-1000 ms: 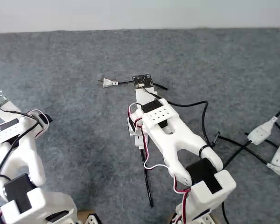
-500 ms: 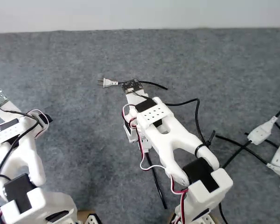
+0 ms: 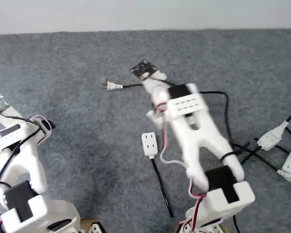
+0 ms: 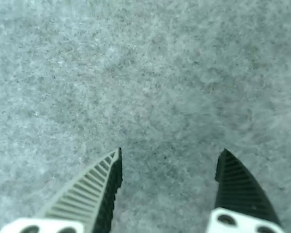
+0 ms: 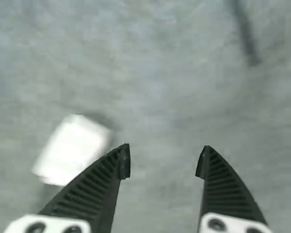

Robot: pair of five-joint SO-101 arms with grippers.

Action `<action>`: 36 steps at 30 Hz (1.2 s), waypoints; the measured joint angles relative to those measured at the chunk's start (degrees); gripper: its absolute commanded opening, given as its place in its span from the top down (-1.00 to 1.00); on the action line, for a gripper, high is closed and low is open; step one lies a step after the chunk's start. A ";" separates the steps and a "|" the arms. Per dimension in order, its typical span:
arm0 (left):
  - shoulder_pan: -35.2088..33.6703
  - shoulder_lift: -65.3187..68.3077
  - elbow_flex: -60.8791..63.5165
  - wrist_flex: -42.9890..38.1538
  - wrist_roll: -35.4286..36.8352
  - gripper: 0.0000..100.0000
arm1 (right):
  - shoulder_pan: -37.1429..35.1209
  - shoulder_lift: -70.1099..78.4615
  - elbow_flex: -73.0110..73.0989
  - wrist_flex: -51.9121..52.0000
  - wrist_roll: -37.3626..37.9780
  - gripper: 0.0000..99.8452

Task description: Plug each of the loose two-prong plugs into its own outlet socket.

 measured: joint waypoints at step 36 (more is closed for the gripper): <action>0.00 0.00 0.00 0.00 0.00 0.41 | 7.56 73.85 -89.23 6.33 31.12 0.92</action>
